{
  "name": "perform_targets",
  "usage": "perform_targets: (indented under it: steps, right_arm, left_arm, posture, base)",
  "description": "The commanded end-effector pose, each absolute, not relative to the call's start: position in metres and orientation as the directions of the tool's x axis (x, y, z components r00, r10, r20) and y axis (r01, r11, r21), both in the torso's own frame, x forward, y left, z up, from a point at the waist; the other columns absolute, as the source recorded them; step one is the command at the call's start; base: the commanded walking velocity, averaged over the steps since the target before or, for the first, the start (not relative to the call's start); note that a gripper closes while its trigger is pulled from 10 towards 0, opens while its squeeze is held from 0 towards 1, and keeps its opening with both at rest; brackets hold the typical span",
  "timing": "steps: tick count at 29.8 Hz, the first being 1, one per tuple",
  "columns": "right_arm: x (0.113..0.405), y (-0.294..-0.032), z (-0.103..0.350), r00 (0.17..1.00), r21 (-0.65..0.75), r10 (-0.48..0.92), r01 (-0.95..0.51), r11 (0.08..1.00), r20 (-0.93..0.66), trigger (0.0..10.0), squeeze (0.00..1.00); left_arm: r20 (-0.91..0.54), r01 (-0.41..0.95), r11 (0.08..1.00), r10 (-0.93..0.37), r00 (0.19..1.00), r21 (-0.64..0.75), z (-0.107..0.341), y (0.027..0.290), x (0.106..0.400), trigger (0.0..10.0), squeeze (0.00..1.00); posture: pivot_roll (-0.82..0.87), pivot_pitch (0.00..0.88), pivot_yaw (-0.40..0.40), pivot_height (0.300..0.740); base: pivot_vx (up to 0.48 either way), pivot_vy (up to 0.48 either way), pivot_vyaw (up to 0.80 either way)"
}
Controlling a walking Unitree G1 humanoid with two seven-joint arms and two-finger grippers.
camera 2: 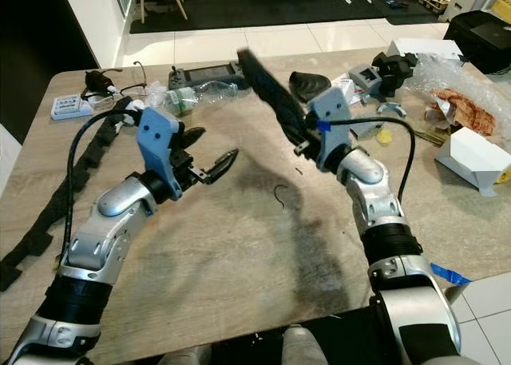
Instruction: Picking trash to rubbish bin
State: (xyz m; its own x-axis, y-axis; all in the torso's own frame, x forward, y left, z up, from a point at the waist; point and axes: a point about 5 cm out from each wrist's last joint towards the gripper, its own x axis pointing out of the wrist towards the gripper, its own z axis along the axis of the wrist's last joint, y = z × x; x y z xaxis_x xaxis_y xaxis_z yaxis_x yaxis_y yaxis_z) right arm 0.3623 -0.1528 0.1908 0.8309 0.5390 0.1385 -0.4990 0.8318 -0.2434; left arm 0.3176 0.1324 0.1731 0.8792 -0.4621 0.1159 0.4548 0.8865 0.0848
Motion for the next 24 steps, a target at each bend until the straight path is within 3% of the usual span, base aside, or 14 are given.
perform_targets:
  steps: [1,2,3,14,24]
  right_arm:
    - [0.361,-0.158,0.212,0.852,-0.251,0.456,-0.397,0.883,0.256,0.0,0.00]
    - [0.361,-0.158,0.212,0.852,-0.251,0.456,-0.397,0.883,0.256,0.0,0.00]
    - [0.361,-0.159,0.218,0.869,-0.246,0.398,-0.334,0.910,0.293,10.0,0.00]
    - [0.338,-0.160,0.203,0.908,-0.177,0.244,-0.193,0.965,0.339,10.0,0.00]
    - [0.328,-0.163,0.198,0.914,-0.122,0.169,-0.132,0.984,0.370,10.0,0.00]
  left_arm:
    - [0.161,0.313,0.945,-0.325,0.932,0.094,0.177,0.144,0.324,10.0,0.00]
    - [0.161,0.313,0.945,-0.325,0.932,0.094,0.177,0.144,0.324,10.0,0.00]
    - [0.182,0.262,0.962,-0.273,0.945,0.081,0.179,0.146,0.324,10.0,0.00]
    - [0.214,0.055,0.998,-0.060,0.975,0.031,0.178,0.160,0.322,10.0,0.00]
    - [0.238,0.092,0.996,-0.089,0.967,-0.003,0.178,0.149,0.319,10.0,0.00]
  posture:
    - [-0.07,0.029,-0.002,0.740]
    - [-0.07,0.029,-0.002,0.740]
    - [-0.07,0.029,-0.002,0.740]
    - [-0.08,0.027,-0.007,0.740]
    - [-0.08,0.030,-0.008,0.740]
  base:
    - [0.000,0.000,0.00]
    - [0.000,0.000,0.00]
    - [0.000,0.000,0.00]
    - [0.000,0.000,0.00]
    - [0.000,0.000,0.00]
